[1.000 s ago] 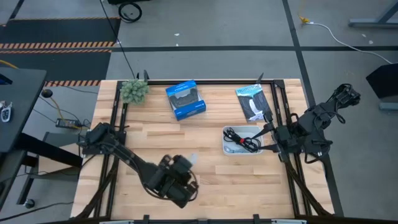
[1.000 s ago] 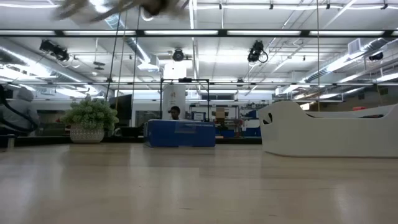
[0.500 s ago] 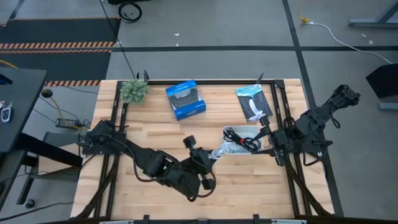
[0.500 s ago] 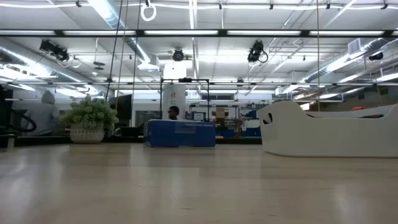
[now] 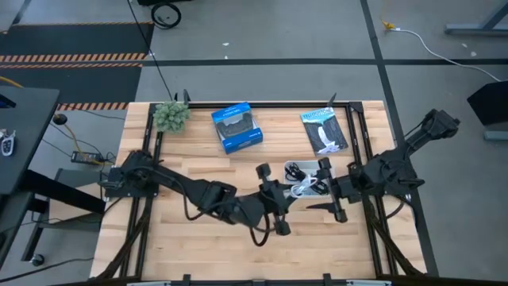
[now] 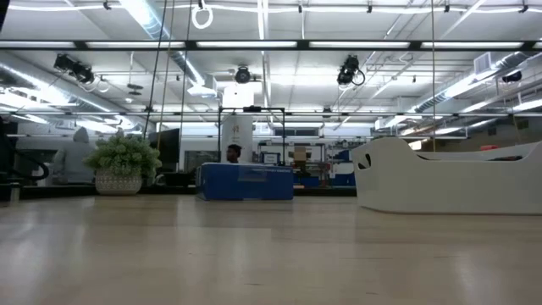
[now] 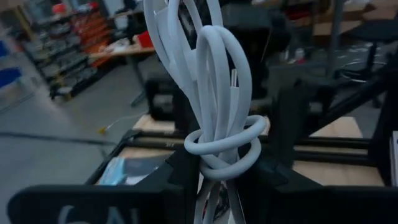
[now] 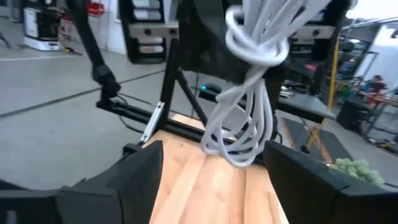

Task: Pick and place USB-C Cables
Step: Put the white USB cable into the white bin

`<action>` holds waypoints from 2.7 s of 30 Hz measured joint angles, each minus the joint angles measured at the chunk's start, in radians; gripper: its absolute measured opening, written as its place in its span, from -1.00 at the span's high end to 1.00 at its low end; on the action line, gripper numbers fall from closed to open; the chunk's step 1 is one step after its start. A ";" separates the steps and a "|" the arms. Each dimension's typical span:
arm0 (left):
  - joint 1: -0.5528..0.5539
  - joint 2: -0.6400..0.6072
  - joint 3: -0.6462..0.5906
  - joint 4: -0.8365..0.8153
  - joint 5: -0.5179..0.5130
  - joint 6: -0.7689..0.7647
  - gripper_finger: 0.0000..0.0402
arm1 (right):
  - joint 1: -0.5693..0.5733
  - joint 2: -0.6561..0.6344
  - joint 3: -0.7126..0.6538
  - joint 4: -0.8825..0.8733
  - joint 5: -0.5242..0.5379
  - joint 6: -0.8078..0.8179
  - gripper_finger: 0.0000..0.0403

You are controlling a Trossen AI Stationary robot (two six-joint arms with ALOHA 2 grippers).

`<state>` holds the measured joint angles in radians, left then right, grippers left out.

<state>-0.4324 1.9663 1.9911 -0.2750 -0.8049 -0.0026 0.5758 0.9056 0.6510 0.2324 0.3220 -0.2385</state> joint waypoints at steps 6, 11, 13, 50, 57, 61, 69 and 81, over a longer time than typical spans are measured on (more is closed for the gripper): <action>0.024 0.000 -0.038 0.148 0.125 0.122 0.54 | 0.000 0.078 0.000 0.113 0.056 -0.029 -0.54; 0.036 0.000 -0.048 0.176 0.190 0.157 0.53 | 0.001 0.104 0.000 0.197 0.046 -0.019 -0.62; 0.042 0.001 -0.050 0.171 0.220 0.165 0.53 | 0.001 0.111 0.000 0.211 0.045 -0.018 -0.63; 0.033 0.029 -0.050 0.261 0.150 0.322 0.07 | -0.013 0.123 0.001 0.235 0.108 -0.063 0.67; 0.023 0.015 -0.048 0.095 0.104 0.192 -0.33 | 0.034 0.089 0.001 0.147 0.234 0.004 0.69; 0.030 -0.021 -0.048 -0.073 0.129 0.113 -0.33 | 0.059 0.053 0.001 0.092 0.326 0.034 0.69; 0.053 -0.072 -0.048 -0.325 0.140 0.110 -0.14 | 0.066 -0.035 0.001 0.006 0.431 -0.008 0.69; 0.164 -0.135 -0.048 -0.522 0.169 0.354 0.14 | -0.045 -0.103 0.146 -0.432 0.489 0.169 0.70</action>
<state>-0.2688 1.8317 1.9427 -0.7969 -0.6357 0.3512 0.5306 0.8023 0.7975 -0.1993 0.8110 -0.0692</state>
